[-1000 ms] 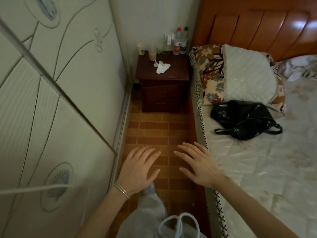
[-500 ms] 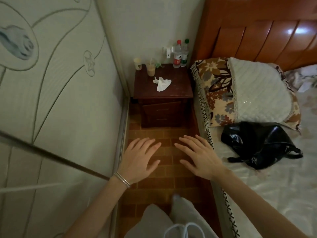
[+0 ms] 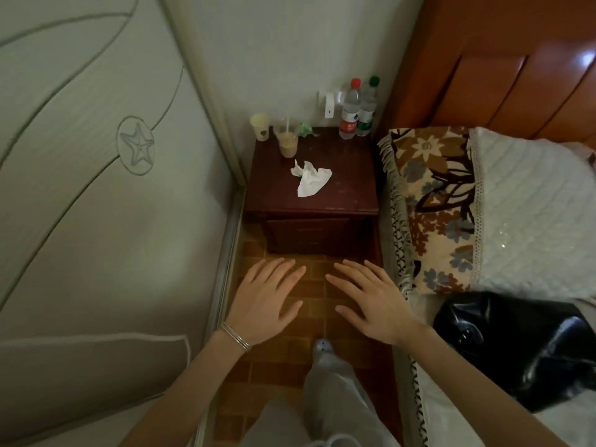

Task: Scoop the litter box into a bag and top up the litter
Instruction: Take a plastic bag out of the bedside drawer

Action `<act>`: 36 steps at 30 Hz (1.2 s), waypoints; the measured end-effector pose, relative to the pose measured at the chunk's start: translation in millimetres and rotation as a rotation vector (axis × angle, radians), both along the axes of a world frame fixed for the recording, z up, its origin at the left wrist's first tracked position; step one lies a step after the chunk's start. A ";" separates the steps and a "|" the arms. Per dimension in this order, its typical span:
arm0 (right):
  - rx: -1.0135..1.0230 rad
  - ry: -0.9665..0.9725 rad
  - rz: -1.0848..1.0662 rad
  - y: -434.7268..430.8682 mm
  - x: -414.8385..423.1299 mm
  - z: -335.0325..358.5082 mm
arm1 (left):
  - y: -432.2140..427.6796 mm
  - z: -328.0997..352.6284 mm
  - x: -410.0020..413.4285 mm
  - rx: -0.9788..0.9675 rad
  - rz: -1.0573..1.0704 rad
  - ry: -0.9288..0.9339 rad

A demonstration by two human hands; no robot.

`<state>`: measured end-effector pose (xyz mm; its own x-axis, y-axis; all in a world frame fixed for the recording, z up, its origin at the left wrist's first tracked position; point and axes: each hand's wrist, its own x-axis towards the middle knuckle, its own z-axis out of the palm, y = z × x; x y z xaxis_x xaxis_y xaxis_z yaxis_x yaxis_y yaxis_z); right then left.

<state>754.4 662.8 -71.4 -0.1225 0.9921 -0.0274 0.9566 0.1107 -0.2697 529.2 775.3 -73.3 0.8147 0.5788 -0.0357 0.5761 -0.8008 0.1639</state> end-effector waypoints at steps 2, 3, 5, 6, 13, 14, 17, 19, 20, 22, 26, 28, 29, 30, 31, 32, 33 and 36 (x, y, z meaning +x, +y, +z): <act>0.009 0.002 0.039 28.5 13.6 -6.1 | 25.8 -5.5 15.6 0.007 -0.005 -0.004; 0.006 0.005 0.049 41.9 18.8 -10.4 | 38.1 -9.5 22.0 0.005 -0.004 -0.004; -0.014 0.016 0.038 64.4 26.8 -22.9 | 59.5 -20.5 31.4 -0.007 0.006 -0.002; -0.022 0.026 0.026 74.0 29.9 -32.0 | 68.6 -28.1 34.6 -0.012 0.011 -0.006; -0.021 0.042 -0.044 125.3 41.7 -153.1 | 118.5 -143.5 46.6 -0.019 -0.005 -0.039; -0.021 0.034 -0.057 131.1 42.1 -177.0 | 124.1 -166.6 48.0 -0.014 -0.012 -0.037; -0.018 0.029 -0.098 146.0 41.8 -253.9 | 140.6 -240.8 52.0 -0.015 -0.034 -0.038; -0.018 0.026 -0.117 156.1 43.4 -306.0 | 152.1 -289.9 55.8 -0.005 -0.044 -0.035; -0.022 0.023 -0.120 161.1 44.1 -332.7 | 157.5 -314.8 57.6 -0.002 -0.051 -0.028; -0.031 0.010 -0.117 171.6 46.2 -384.6 | 169.0 -363.7 61.0 0.001 -0.058 -0.012; -0.030 -0.029 -0.082 193.5 54.4 -477.5 | 190.5 -453.6 68.3 0.004 -0.052 -0.006; -0.005 -0.040 -0.062 205.5 59.7 -517.9 | 201.4 -494.2 73.5 0.028 -0.065 -0.013; 0.011 -0.046 -0.054 211.2 62.4 -536.7 | 207.1 -513.4 76.3 0.040 -0.071 -0.016; 0.030 -0.053 -0.047 216.4 65.2 -555.0 | 212.8 -532.2 78.8 0.055 -0.074 -0.018; 0.053 -0.057 -0.041 221.4 67.9 -572.9 | 218.2 -550.2 81.6 0.069 -0.076 -0.022; 0.079 -0.057 -0.036 225.6 70.2 -590.2 | 223.0 -567.4 84.1 0.079 -0.076 -0.028; 0.104 -0.058 -0.030 229.6 72.7 -607.2 | 227.3 -584.0 86.5 0.088 -0.078 -0.034; 0.128 -0.083 -0.019 239.0 80.2 -653.6 | 236.5 -627.0 93.1 0.116 -0.089 -0.035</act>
<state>834.6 901.9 -725.0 -0.1060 0.9902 0.0905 0.9772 0.1206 -0.1747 622.3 1011.8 -700.2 0.8628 0.5024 0.0562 0.4971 -0.8634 0.0863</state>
